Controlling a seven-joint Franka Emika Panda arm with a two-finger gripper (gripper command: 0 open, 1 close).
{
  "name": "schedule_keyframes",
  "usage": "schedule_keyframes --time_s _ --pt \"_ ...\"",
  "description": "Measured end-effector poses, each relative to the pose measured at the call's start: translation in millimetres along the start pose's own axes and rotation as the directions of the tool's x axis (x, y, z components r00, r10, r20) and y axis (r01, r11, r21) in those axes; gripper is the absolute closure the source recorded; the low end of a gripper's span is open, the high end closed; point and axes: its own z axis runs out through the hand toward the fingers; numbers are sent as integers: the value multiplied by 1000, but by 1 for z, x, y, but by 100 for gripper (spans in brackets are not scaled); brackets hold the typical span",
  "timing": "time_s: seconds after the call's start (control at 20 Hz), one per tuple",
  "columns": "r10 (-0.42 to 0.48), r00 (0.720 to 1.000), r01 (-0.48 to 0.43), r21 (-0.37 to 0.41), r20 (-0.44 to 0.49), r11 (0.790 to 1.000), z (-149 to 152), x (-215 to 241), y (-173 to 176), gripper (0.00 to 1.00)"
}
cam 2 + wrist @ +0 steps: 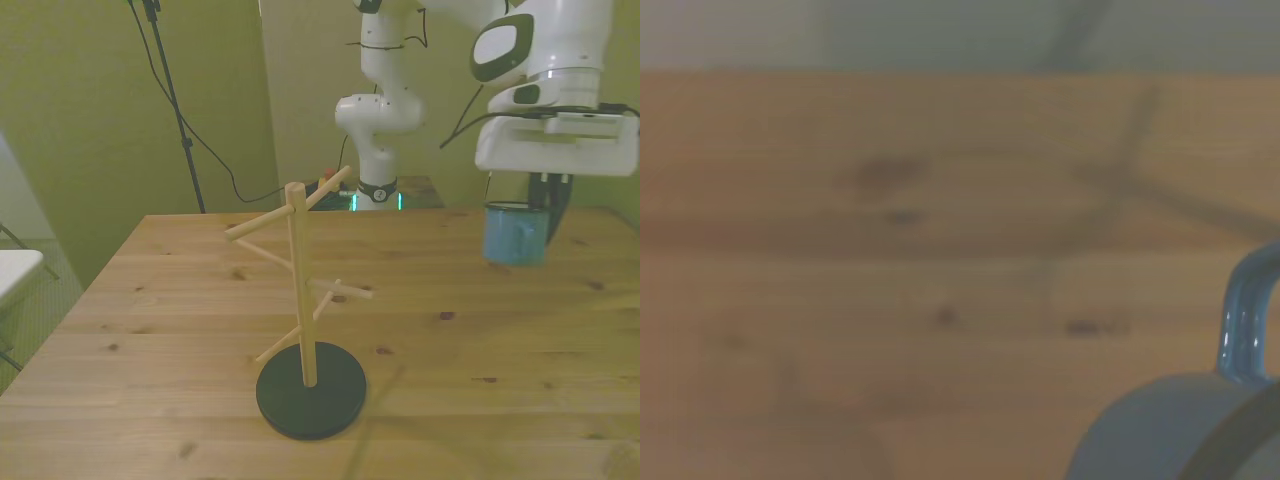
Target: Unload the mug
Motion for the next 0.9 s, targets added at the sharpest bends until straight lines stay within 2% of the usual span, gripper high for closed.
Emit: schedule_keyframes --time_s 0.15,0.25,0.35,0.45,0.7,0.9 --pt "-29 997 36 -105 67 994 -34 38 54 100" --pt "-37 995 50 -154 87 987 -57 83 112 100" --pt "-36 993 55 -179 111 982 -61 124 170 100" --pt "-24 991 50 -194 135 980 -41 146 205 100" --pt "-27 995 43 -156 101 987 23 138 208 100" --pt "32 995 -18 -154 90 988 57 130 217 100"
